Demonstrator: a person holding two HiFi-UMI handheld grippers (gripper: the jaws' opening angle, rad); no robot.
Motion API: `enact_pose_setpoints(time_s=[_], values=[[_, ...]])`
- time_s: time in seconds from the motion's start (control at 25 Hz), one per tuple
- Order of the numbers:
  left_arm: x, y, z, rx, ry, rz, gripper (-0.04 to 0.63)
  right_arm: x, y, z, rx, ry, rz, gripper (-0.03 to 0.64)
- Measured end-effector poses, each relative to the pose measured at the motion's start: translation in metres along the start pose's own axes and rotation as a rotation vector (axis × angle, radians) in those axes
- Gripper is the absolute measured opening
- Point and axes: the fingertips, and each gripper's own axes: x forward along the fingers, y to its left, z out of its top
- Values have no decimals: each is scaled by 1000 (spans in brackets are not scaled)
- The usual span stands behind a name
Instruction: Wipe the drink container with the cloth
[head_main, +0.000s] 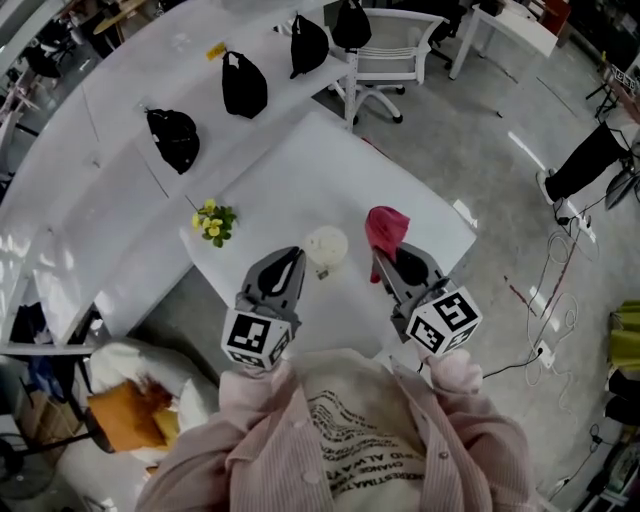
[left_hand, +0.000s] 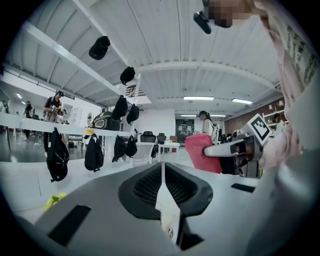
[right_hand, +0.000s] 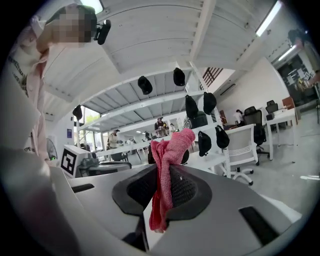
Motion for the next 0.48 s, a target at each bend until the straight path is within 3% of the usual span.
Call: enact_pose_setpoints(time_s=[0.24, 0.48], values=[[-17, 4, 17, -43, -24, 42, 9, -12, 4, 21, -105, -65, -50, 46], [-31, 7, 25, -41, -17, 58, 3, -23, 2, 33, -123, -122, -106, 46]])
